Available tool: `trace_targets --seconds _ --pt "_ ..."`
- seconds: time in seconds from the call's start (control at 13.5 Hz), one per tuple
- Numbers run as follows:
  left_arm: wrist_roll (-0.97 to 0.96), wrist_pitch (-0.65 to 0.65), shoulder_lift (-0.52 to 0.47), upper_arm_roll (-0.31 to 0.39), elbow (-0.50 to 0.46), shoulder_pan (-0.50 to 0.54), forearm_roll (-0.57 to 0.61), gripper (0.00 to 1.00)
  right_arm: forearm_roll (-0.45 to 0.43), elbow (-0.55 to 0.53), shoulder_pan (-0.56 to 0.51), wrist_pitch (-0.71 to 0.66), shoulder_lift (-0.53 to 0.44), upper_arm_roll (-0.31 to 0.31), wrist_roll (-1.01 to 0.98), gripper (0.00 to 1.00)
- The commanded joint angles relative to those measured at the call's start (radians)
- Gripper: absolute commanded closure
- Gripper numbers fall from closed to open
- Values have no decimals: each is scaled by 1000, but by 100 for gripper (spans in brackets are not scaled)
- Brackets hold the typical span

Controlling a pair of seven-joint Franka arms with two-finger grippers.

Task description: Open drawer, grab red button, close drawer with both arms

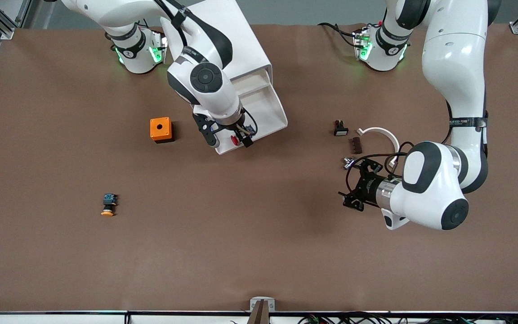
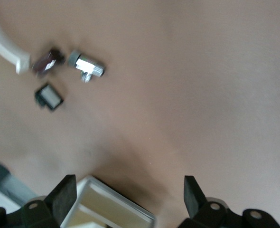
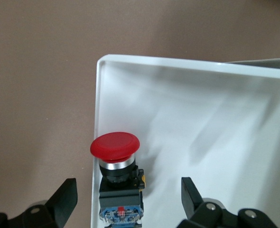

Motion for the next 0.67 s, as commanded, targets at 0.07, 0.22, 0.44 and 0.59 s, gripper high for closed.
trace_targets --seconds 0.07,0.22,0.44,0.59 --pt "187 33 -13 8 -13 -11 25 1 -38 1 1 25 22 18 37 20" --pt "225 35 -13 6 -12 -12 47 1 -38 3 0 25 25 30 35 30" --pt "363 38 -18 11 -12 -9 82 0 -36 4 -10 23 25 49 32 51" --pt "449 50 -39 17 -12 -6 114 1 -36 10 -13 21 25 49 14 72"
